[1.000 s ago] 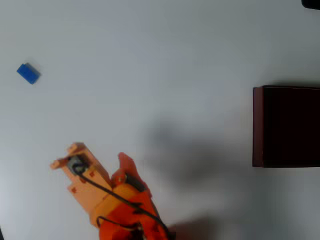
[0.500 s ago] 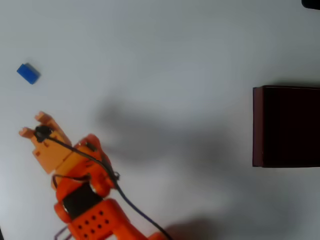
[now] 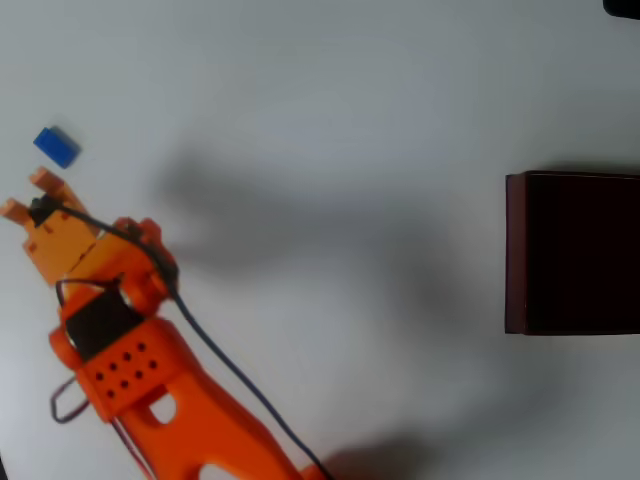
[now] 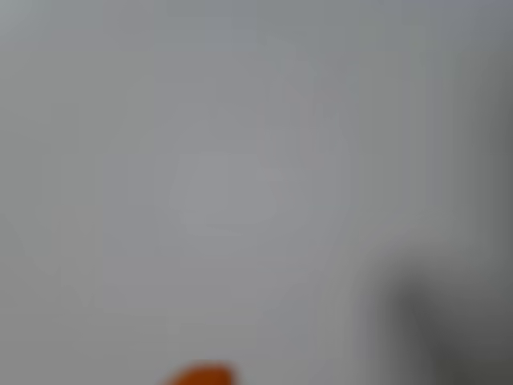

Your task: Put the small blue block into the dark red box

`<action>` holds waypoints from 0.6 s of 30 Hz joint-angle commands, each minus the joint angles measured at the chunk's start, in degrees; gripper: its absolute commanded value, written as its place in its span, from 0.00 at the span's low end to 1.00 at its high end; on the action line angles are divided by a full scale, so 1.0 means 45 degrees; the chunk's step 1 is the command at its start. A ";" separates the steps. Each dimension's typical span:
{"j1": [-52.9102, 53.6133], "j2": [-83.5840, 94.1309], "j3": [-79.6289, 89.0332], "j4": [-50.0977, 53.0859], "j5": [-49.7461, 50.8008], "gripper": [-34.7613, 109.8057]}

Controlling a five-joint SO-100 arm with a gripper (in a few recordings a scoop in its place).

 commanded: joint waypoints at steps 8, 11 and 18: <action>-0.0664 -0.3574 -0.6445 0.2617 -0.0508 0.38; -0.0781 -0.5488 -0.9609 0.4082 -0.0820 0.38; -0.0938 -1.2598 -2.2871 0.9160 -0.1094 0.39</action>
